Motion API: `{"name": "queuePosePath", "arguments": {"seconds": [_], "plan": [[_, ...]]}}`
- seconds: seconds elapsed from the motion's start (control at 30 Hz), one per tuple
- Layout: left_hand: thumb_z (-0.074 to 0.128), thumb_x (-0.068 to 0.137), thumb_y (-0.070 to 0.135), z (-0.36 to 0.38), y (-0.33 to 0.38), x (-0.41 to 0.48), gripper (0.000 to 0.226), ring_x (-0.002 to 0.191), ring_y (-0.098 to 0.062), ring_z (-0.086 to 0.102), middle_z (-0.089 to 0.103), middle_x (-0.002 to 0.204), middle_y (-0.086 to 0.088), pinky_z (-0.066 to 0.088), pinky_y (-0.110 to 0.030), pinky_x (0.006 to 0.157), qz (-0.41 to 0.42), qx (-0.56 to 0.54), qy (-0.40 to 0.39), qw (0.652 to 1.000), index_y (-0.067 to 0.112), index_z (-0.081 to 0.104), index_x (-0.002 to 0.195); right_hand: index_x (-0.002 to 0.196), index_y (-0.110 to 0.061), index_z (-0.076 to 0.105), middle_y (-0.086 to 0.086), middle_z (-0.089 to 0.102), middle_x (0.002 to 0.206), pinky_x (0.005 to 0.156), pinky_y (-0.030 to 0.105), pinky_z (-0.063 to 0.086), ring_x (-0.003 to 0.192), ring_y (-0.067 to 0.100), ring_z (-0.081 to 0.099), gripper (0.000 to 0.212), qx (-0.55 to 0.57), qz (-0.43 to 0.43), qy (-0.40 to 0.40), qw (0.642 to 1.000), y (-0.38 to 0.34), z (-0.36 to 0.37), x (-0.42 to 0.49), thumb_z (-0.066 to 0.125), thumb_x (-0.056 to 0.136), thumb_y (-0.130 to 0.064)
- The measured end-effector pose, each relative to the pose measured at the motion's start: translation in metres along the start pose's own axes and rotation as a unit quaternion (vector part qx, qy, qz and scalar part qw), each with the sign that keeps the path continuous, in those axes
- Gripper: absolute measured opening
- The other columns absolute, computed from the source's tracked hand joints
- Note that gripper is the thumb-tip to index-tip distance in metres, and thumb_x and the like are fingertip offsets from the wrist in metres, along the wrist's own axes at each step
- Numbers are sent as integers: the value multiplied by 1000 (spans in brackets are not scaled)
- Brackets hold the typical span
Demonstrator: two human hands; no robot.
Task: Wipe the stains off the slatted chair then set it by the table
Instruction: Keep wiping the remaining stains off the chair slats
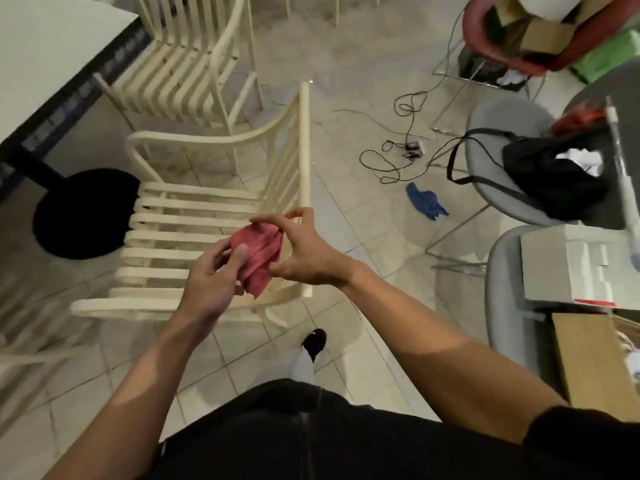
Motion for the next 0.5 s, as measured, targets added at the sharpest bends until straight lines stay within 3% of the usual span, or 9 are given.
{"name": "queuePosePath", "arguments": {"seconds": [0.07, 0.17, 0.27, 0.33, 0.43, 0.5], "plan": [[54, 101, 23, 6, 3, 9, 19, 75, -15, 71, 74, 98, -1, 53, -24, 53, -6, -18, 10, 1000, 22, 66, 115, 142, -24, 48, -19, 28, 111, 118, 41, 31, 136, 27, 18, 74, -28, -24, -23, 999, 2, -8, 17, 79, 76, -10], [54, 100, 24, 10, 3, 32, 18, 82, -22, 72, 76, 94, -2, 57, -37, 69, -26, -44, 42, 998, 19, 70, 108, 131, -25, 54, -9, 30, 121, 116, 38, 33, 138, 25, 24, 59, -30, -15, -60, 998, 17, -23, 48, 81, 79, -17], [58, 97, 30, 13, 5, 60, 18, 84, -26, 71, 76, 85, -2, 57, -40, 77, -54, -35, 76, 995, 22, 74, 93, 112, -21, 59, 1, 53, 124, 93, 35, 55, 117, 21, 55, 38, 67, 12, -112, 991, 32, -39, 78, 82, 82, -25], [57, 97, 33, 24, 12, 69, 22, 82, -25, 72, 76, 86, -4, 58, -38, 73, -61, -28, 77, 995, 20, 74, 96, 101, -19, 60, 6, 62, 117, 78, 33, 58, 104, 19, 63, 31, 122, 34, -138, 982, 37, -50, 92, 83, 81, -28], [53, 98, 37, 30, 31, 85, 27, 77, -13, 72, 75, 84, 1, 56, -23, 63, -50, -26, 112, 992, 19, 72, 100, 107, -17, 61, 12, 64, 116, 73, 30, 56, 95, 18, 66, 34, 173, 71, -206, 961, 35, -64, 114, 81, 83, -30], [54, 94, 47, 29, 38, 97, 34, 83, -20, 72, 75, 88, -3, 60, -33, 73, -50, -19, 136, 989, 20, 72, 101, 117, -13, 60, 9, 65, 107, 69, 30, 52, 86, 19, 64, 40, 194, 100, -249, 944, 31, -72, 127, 75, 87, -35]]}}
Point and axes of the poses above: each hand's wrist, its own x-axis towards the middle knuckle, its own z-axis out of the palm, y = z × x, the point moved 8 cm from there along x, towards the middle knuckle
